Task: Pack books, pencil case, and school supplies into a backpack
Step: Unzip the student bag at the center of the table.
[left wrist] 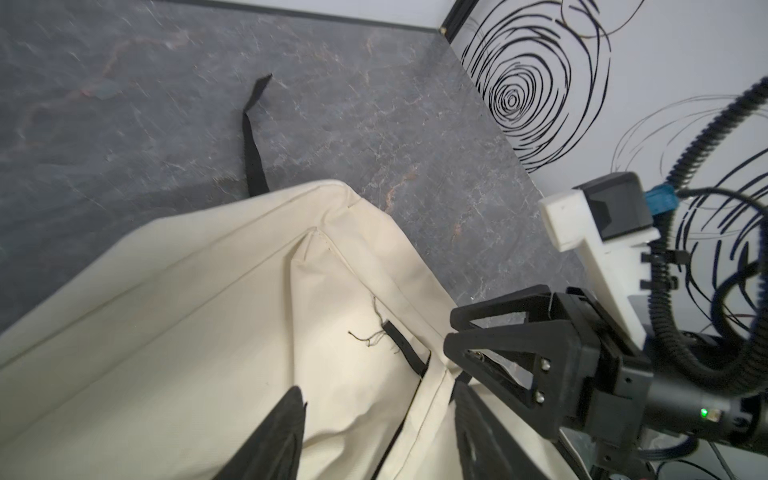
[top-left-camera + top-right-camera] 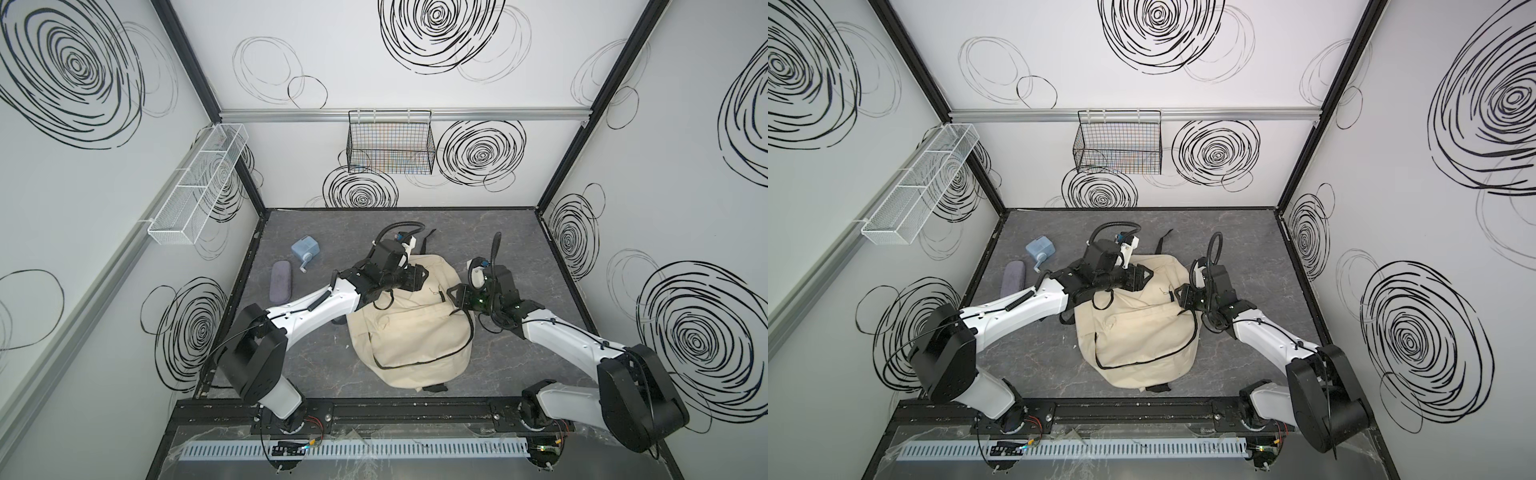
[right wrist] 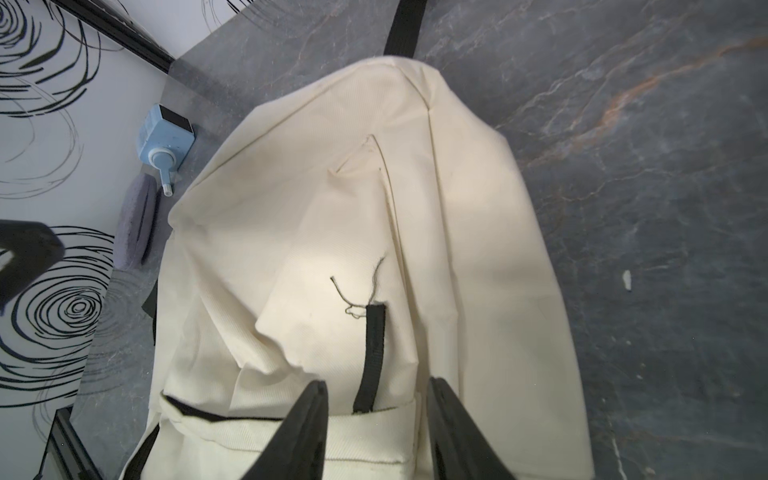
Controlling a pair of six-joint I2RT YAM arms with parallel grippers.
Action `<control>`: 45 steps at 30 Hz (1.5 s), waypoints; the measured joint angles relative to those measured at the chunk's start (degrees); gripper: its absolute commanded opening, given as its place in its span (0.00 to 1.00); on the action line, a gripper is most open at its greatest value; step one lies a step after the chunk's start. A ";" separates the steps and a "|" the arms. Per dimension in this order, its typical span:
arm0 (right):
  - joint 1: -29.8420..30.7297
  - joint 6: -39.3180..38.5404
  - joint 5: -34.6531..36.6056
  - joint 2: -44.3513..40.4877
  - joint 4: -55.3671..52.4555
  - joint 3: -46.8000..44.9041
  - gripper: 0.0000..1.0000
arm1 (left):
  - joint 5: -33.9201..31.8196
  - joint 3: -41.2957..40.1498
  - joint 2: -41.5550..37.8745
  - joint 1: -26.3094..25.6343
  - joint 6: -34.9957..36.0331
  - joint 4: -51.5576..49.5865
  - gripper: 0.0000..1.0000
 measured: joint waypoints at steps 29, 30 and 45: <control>0.72 -1.33 0.22 -8.90 16.59 -19.08 0.41 | -13.05 13.81 24.98 -10.91 -14.51 -2.60 0.57; 0.72 -1.44 0.22 -9.14 16.63 -19.37 0.41 | -13.40 14.10 25.29 -10.91 -14.71 -2.62 0.53; 0.72 -2.51 0.15 -11.04 16.57 -20.35 0.40 | -11.76 15.06 28.13 -10.54 -18.45 -0.61 0.36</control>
